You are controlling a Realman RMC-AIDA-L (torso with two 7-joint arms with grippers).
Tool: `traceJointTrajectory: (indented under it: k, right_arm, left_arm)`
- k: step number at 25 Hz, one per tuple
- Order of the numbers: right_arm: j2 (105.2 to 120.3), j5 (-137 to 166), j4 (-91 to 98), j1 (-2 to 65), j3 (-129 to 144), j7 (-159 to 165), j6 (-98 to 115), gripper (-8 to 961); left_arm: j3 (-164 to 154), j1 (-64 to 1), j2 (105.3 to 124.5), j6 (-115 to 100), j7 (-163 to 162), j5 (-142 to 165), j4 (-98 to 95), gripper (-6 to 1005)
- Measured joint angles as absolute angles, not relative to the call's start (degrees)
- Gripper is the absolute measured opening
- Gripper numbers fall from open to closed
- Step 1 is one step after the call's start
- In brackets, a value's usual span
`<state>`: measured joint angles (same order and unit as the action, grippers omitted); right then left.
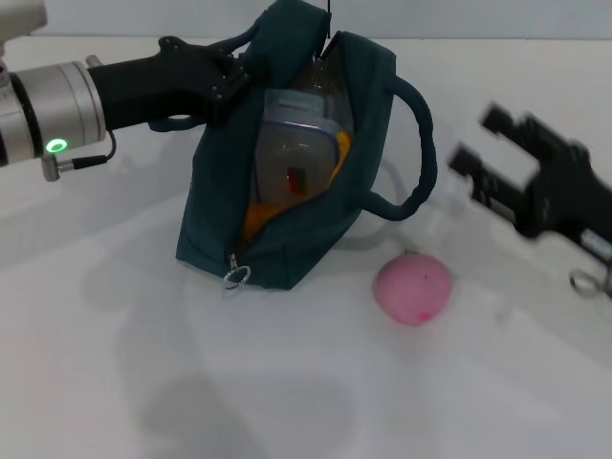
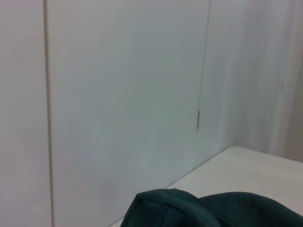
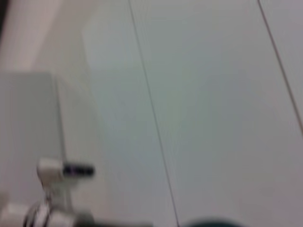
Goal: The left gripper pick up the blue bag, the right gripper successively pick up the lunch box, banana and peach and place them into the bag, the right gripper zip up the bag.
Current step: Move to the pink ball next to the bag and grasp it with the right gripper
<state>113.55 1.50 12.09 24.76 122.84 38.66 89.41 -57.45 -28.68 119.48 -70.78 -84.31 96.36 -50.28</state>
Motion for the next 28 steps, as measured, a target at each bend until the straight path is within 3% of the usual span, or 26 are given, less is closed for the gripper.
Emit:
traceJointTrajectory:
  k: [6,17,28]
  right_arm:
    - [115.06,5.8,6.72,22.56,123.59,33.85,88.21,635]
    - [115.35,11.76,11.77,23.32,125.0,34.26,71.18,586]
    - [115.39,13.68,13.8,24.97,125.03,34.36,67.09,537]
  left_arm:
    - [-57.55,-29.35,119.69,-70.38,-83.07,96.33,-49.57,36]
    - [-57.53,-31.36,119.69,-70.32,-82.91,96.33,-47.28,37]
    - [-57.37,-31.6,119.62,-68.76,-82.06,96.33,-47.14,37]
